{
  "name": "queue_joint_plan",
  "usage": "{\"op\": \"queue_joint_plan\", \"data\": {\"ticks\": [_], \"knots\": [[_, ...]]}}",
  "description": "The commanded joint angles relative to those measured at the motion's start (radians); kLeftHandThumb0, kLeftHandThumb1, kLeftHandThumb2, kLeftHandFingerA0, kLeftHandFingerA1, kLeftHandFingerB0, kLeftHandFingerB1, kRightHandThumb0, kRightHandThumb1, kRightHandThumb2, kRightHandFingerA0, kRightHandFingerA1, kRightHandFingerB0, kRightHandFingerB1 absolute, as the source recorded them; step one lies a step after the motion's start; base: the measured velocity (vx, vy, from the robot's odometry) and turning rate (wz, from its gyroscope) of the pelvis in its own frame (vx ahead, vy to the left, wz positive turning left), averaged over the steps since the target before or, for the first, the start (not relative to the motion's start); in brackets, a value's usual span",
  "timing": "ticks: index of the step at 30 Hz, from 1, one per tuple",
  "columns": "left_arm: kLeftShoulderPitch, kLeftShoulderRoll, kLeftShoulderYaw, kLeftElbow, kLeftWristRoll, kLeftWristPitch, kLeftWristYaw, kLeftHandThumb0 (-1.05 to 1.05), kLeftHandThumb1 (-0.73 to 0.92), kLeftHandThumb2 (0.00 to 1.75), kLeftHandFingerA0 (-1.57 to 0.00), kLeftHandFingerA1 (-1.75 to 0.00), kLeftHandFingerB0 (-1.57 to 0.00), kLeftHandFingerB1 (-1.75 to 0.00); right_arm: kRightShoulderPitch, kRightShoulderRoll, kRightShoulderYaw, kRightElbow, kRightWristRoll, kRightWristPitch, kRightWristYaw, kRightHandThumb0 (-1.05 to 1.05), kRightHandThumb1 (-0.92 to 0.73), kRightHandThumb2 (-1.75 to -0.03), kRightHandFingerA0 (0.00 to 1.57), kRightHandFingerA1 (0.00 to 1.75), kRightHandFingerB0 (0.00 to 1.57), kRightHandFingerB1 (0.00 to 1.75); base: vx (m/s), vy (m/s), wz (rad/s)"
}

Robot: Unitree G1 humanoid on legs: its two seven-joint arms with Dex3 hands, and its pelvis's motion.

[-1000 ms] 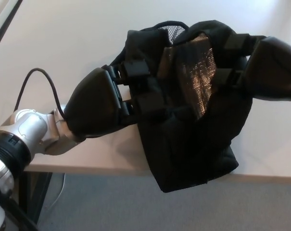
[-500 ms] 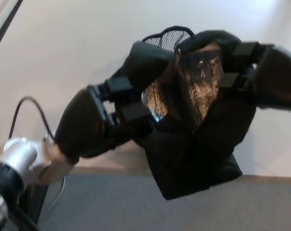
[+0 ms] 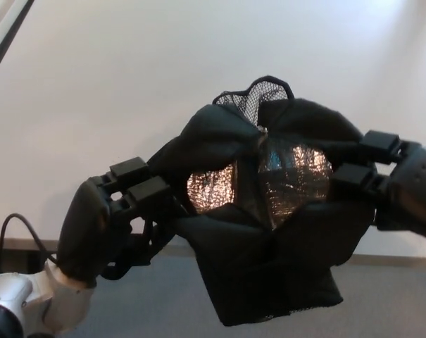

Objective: A lunch bag is kept on the middle of the desk and the robot uses both its hands to grab the opening of the bag from the left and right and moves its hands away from each other to spread the bag open

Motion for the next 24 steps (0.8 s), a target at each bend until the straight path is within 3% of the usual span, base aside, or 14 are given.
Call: {"op": "queue_joint_plan", "data": {"ticks": [1, 10, 11, 14, 16, 20, 21, 22, 23, 24], "knots": [[0.018, 0.022, 0.068, 0.061, -0.061, -0.050, 0.047, -0.14, 0.19, 1.42, -0.85, -1.69, -0.87, -1.37, 0.060, -0.017, -0.036, 0.053, 0.048, 0.027, -0.006, -0.23, -0.55, -0.59, 0.84, 1.45, 0.74, 1.32, 0.00, 0.000, 0.00], [0.015, 0.024, 0.116, 0.078, -0.073, -0.075, -0.011, -0.11, 0.18, 1.38, -0.84, -1.68, -0.88, -1.37, 0.040, -0.012, -0.050, 0.060, 0.051, 0.029, 0.020, -0.25, -0.55, -0.59, 0.88, 1.41, 0.80, 1.23, 0.00, 0.000, 0.00], [0.014, 0.022, 0.121, 0.076, -0.072, -0.077, -0.011, -0.21, 0.23, 1.32, -0.84, -1.64, -0.90, -1.34, 0.028, -0.016, -0.052, 0.058, 0.050, 0.023, 0.023, -0.24, -0.55, -0.58, 0.89, 1.39, 0.79, 1.26, 0.00, 0.000, 0.00], [0.029, 0.029, 0.139, 0.065, -0.080, -0.090, -0.034, -0.26, 0.22, 1.31, -0.85, -1.61, -0.90, -1.32, 0.026, -0.010, -0.057, 0.052, 0.058, 0.014, 0.039, -0.24, -0.55, -0.58, 0.90, 1.38, 0.78, 1.27, 0.00, 0.000, 0.00], [0.024, 0.026, 0.157, 0.063, -0.092, -0.130, -0.029, -0.36, 0.33, 1.19, -0.90, -1.55, -0.91, -1.30, 0.013, -0.009, -0.068, 0.043, 0.066, 0.022, 0.051, -0.24, -0.55, -0.59, 0.89, 1.41, 0.79, 1.29, 0.00, 0.000, 0.00], [-0.004, 0.010, 0.189, 0.060, -0.095, -0.106, -0.043, -0.33, 0.30, 1.23, -0.90, -1.63, -0.89, -1.38, -0.036, 0.002, -0.080, 0.058, 0.070, 0.031, 0.069, -0.25, -0.55, -0.59, 0.90, 1.41, 0.78, 1.29, 0.00, 0.000, 0.00], [-0.028, -0.012, 0.200, 0.049, -0.113, -0.113, -0.069, -0.16, 0.23, 1.35, -0.87, -1.67, -0.86, -1.45, -0.075, 0.026, -0.085, 0.067, 0.078, 0.040, 0.095, -0.24, -0.55, -0.59, 0.85, 1.46, 0.79, 1.14, 0.00, 0.000, 0.00], [-0.050, -0.030, 0.203, 0.040, -0.112, -0.121, -0.076, -0.18, 0.31, 1.19, -0.84, -1.70, -0.79, -1.49, -0.107, 0.050, -0.087, 0.080, 0.079, 0.052, 0.109, -0.24, -0.55, -0.58, 0.87, 1.33, 0.81, 1.10, 0.00, 0.000, 0.00], [-0.066, -0.041, 0.201, 0.035, -0.103, -0.127, -0.070, -0.18, 0.31, 1.19, -0.84, -1.70, -0.79, -1.49, -0.127, 0.068, -0.086, 0.093, 0.076, 0.063, 0.112, -0.24, -0.55, -0.58, 0.87, 1.33, 0.81, 1.10, 0.00, 0.000, 0.00], [-0.090, -0.056, 0.200, 0.019, -0.079, -0.093, -0.057, -0.27, 0.39, 1.07, -0.84, -1.67, -0.80, -1.47, -0.157, 0.101, -0.087, 0.110, 0.075, 0.092, 0.131, -0.26, -0.56, -0.58, 0.86, 1.36, 0.82, 1.07, 0.00, 0.000, 0.00]]}}
